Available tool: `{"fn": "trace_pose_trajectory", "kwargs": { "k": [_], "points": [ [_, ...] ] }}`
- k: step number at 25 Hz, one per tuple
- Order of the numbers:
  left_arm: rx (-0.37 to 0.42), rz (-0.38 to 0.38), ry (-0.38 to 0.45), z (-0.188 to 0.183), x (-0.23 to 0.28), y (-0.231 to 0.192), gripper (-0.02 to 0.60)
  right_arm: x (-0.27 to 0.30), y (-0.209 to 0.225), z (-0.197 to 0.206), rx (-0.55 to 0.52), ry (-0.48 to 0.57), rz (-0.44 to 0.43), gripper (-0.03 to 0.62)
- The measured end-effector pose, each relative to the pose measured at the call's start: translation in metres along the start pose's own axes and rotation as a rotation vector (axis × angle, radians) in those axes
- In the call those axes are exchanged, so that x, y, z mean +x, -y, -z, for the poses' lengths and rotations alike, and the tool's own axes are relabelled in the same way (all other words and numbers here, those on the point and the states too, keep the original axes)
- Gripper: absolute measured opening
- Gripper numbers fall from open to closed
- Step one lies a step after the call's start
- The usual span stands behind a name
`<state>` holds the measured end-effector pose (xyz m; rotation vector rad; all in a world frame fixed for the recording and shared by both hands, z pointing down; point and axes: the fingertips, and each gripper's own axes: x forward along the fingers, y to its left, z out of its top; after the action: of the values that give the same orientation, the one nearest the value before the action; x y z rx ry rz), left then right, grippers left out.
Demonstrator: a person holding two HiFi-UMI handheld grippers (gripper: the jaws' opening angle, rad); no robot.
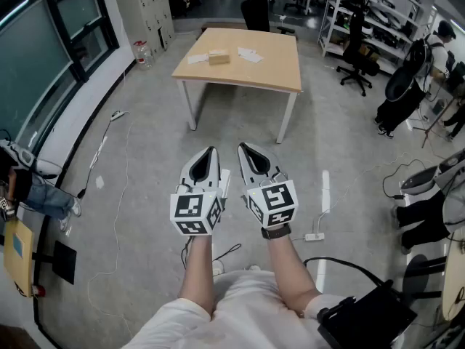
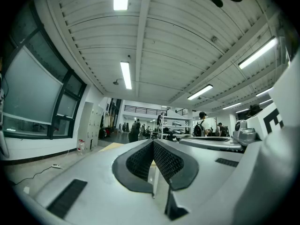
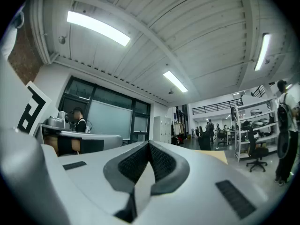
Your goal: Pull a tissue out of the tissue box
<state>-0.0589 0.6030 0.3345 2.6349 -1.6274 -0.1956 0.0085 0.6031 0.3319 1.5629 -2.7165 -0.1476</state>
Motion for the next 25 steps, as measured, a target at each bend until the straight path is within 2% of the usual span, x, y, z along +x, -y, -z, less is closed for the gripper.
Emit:
{"fn": "trace_pose_trajectory", "kwargs": {
  "k": [4, 9, 12, 16, 20, 25],
  "points": [
    [0.002, -0.001, 0.003, 0.005, -0.001, 0.019, 0.001, -0.016, 0.012, 0.003, 0.029, 0.002, -0.008, 0.003],
    [0.013, -0.015, 0.010, 0.009, -0.003, 0.042, 0.001, -0.030, 0.025, 0.018, 0.135, -0.044, -0.054, 0.003],
    [0.026, -0.047, 0.028, 0.010, -0.006, 0.056, 0.002, -0.044, 0.035, 0.023, 0.138, -0.058, -0.054, 0.003],
    [0.039, -0.054, 0.005, 0.020, -0.009, 0.078, 0.002, -0.062, 0.048, 0.026, 0.158, -0.042, -0.048, 0.003],
    [0.057, -0.049, -0.019, 0.028, -0.009, 0.069, 0.002, -0.055, 0.041, 0.034, 0.196, -0.021, -0.063, 0.003],
    [0.044, -0.036, -0.033, 0.032, 0.009, 0.070, 0.001, -0.051, 0.057, 0.038, 0.199, -0.026, -0.044, 0.003]
  ]
}}
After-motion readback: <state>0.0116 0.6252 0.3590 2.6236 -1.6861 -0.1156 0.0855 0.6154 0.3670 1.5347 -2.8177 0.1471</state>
